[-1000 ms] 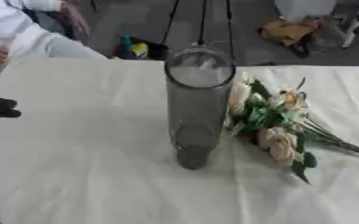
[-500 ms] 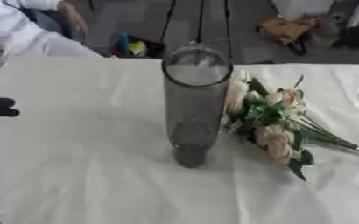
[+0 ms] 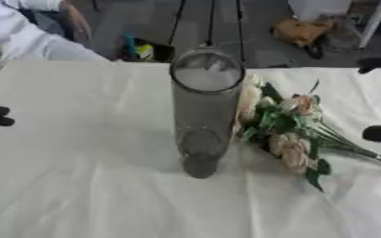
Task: Arrange flowers into the vase.
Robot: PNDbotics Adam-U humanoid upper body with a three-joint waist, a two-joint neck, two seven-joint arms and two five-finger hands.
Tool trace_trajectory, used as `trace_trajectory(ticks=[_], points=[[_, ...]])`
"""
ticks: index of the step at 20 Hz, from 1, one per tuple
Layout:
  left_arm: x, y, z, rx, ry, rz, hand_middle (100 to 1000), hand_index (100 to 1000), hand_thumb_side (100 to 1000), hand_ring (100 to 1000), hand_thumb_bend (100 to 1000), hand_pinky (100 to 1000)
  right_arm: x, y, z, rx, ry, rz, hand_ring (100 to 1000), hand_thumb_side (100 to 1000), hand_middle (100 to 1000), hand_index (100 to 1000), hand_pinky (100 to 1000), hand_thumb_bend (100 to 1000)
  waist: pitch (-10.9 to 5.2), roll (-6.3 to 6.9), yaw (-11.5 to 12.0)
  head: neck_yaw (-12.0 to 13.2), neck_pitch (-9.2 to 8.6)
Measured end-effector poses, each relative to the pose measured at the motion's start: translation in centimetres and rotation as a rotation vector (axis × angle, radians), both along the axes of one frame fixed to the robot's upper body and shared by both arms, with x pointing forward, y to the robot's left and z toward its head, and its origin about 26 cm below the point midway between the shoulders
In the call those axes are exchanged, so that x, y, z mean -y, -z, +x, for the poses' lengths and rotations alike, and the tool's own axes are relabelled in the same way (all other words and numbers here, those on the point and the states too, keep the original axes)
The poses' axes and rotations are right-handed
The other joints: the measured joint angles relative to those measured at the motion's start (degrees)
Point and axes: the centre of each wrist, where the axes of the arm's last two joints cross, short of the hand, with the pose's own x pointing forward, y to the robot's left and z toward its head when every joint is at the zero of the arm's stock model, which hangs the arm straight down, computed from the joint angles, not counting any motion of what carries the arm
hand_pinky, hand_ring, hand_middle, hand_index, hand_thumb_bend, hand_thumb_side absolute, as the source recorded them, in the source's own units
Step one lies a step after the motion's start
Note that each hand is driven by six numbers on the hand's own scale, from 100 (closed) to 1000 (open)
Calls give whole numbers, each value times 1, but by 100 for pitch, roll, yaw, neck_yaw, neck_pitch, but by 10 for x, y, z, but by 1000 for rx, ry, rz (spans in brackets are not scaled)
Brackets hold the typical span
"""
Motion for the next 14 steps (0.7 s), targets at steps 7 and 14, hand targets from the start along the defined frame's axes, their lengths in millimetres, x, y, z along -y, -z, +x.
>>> trace_trajectory(ticks=[7,14], points=[[1,0,0,-1,3,1,712,867,1000,592,100,546,14,7,7,-102,84,-26,851,630,759,946,833,803,0,0,31,-4,0],[1,0,0,-4,6,4,713,867,1000,591,100,546,20,16,13,-156,117,-33,822,572,710,918,820,803,0,0,41,-52,0]])
